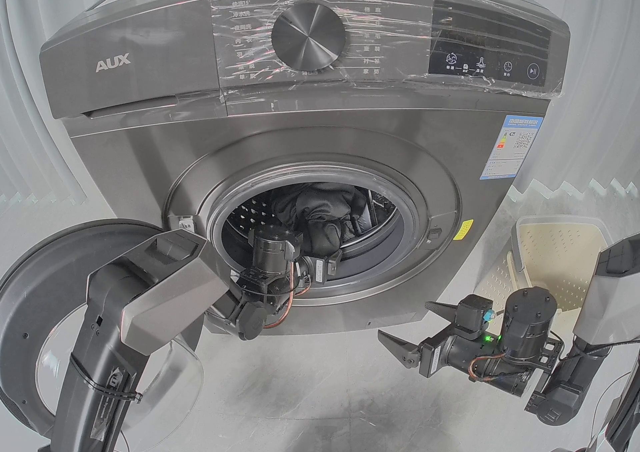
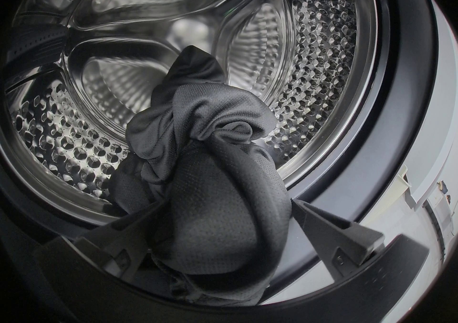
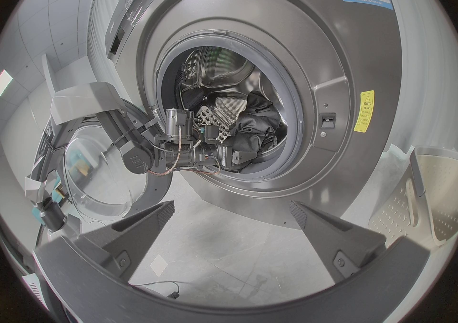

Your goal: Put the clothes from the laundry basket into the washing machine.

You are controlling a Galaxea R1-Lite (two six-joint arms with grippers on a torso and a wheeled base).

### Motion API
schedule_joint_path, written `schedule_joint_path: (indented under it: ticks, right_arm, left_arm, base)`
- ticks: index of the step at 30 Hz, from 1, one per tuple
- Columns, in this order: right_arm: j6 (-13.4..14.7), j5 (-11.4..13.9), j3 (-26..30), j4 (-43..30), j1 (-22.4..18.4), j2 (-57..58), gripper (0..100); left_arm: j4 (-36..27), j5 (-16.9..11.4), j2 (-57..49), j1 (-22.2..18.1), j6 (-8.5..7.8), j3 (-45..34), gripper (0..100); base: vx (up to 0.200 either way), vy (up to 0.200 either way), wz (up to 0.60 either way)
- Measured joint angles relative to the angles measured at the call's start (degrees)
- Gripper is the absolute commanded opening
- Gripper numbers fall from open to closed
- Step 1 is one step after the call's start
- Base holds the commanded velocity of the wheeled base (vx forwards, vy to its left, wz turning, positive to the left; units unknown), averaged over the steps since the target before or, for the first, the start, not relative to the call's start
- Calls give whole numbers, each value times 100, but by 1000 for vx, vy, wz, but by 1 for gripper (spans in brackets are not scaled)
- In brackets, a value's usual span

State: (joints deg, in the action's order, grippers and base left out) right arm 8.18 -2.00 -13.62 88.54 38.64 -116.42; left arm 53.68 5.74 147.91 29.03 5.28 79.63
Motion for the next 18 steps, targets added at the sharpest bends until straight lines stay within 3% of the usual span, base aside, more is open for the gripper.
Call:
schedule_joint_path:
  ticks: [12,18]
  right_arm:
    - [-2,0,-10,0,0,0,100]
    - [0,0,-2,2,24,0,100]
  left_arm:
    - [-83,11,118,2,16,369,0]
    - [-33,271,243,-17,0,1220,0]
  base:
    - [0,0,0]
    - [0,0,0]
